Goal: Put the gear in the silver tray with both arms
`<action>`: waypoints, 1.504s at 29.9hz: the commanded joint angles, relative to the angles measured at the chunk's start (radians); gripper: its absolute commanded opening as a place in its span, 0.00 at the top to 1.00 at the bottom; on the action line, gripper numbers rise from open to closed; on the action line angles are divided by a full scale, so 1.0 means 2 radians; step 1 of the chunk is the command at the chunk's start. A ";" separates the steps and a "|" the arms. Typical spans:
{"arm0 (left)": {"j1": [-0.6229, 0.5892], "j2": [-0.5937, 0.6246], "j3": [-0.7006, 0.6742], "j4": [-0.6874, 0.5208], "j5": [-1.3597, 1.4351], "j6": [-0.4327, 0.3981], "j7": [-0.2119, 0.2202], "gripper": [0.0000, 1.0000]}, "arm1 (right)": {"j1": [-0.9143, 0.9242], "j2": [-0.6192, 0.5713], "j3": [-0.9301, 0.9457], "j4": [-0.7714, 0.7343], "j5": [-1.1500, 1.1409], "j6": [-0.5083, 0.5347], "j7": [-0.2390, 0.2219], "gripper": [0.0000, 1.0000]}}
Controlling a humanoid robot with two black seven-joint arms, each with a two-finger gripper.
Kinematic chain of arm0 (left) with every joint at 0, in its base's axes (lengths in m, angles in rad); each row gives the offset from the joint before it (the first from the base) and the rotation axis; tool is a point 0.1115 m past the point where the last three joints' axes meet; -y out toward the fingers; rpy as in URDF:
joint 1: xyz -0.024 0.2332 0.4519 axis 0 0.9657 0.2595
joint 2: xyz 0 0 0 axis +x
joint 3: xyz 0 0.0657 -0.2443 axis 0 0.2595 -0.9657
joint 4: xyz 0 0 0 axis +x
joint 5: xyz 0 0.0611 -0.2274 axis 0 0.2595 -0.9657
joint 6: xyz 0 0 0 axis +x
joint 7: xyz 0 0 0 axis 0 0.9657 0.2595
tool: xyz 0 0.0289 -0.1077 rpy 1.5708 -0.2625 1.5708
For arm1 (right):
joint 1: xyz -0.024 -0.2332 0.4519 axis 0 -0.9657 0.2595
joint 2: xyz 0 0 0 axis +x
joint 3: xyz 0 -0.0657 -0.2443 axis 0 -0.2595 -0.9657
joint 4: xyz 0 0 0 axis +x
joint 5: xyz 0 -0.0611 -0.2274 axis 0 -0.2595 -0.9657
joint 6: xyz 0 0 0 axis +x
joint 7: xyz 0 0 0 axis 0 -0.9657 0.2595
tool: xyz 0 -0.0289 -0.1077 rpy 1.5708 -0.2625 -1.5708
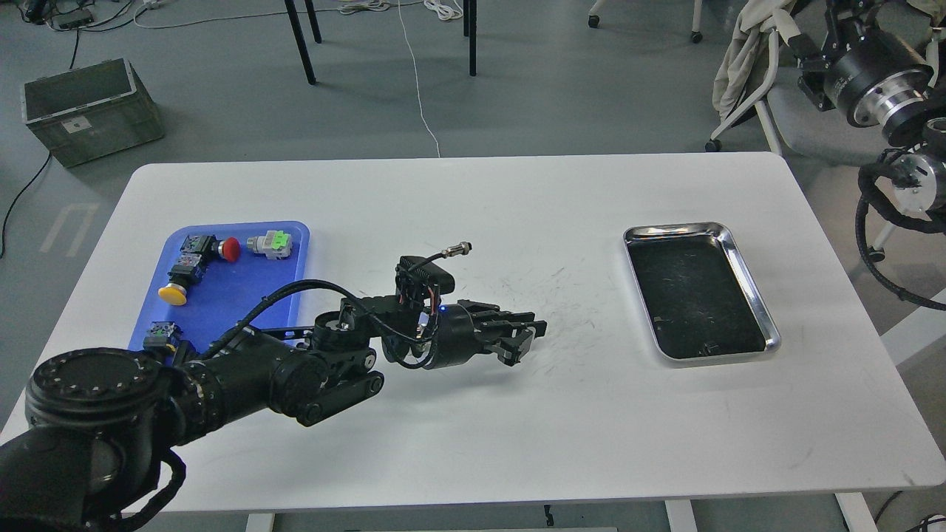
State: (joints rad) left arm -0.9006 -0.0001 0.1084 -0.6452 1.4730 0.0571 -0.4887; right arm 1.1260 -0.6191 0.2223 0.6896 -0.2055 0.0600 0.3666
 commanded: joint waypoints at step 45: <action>-0.109 0.154 -0.023 0.004 -0.301 -0.002 0.000 0.22 | 0.071 0.002 -0.090 0.027 -0.087 0.025 -0.001 0.07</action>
State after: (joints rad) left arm -1.1161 0.2430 0.0627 -0.6399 0.9472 0.0511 -0.4891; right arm 1.2653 -0.6108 0.0531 0.7204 -0.3474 0.1033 0.3667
